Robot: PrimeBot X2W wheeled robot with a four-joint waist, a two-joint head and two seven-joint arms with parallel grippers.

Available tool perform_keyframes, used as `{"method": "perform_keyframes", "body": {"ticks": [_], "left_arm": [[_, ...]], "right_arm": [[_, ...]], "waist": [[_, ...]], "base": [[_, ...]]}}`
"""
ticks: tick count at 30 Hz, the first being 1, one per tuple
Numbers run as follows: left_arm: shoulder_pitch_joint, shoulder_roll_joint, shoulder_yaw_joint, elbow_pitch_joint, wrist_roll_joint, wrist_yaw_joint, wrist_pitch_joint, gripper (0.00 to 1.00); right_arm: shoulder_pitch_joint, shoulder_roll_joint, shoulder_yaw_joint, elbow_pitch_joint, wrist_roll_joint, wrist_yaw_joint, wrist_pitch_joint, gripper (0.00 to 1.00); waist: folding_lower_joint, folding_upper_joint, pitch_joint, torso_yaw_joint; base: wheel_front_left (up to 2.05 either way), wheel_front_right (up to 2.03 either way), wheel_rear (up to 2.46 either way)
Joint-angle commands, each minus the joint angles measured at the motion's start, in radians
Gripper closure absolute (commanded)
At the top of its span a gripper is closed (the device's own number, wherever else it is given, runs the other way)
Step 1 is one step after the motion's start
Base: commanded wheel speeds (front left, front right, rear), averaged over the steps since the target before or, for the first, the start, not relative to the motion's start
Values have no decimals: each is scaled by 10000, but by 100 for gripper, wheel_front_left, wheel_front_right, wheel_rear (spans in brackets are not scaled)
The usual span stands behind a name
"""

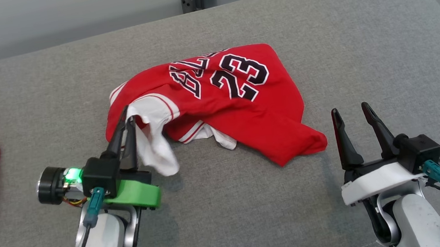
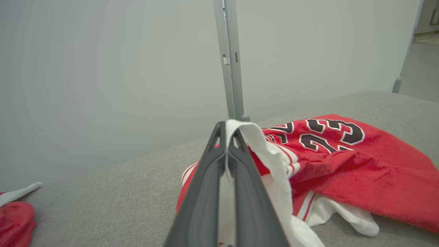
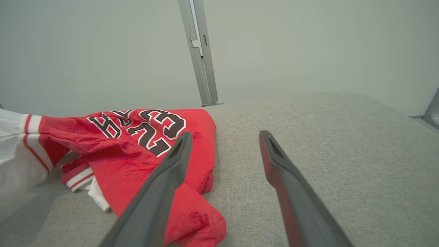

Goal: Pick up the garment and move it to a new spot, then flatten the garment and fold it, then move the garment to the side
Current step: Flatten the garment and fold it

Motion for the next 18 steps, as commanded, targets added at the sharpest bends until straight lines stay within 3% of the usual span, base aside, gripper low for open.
{"method": "perform_keyframes", "body": {"ticks": [1,6,11,14,18], "left_arm": [[311,191,113,-396,92,64,-5,100],[1353,838,520,-1778,170,130,-4,100],[2684,1314,877,-2320,24,240,-4,100],[3333,1366,974,-2212,-66,331,-4,100],[3877,1017,969,-2014,-300,420,-4,100]], "right_arm": [[148,-27,-32,16,22,1,-35,0],[292,-29,-127,64,46,1,-35,0],[501,-32,-248,98,35,1,-35,0],[603,-29,-400,142,-51,1,-33,0],[733,-30,-669,156,-181,1,-35,0]], "waist": [[0,-1,-416,444],[0,-1,-669,730],[0,-1,-712,747],[0,-1,-687,692],[0,-1,-664,609]], "base": [[0,0,0],[0,0,0],[0,0,0],[0,0,0],[0,0,0]]}}
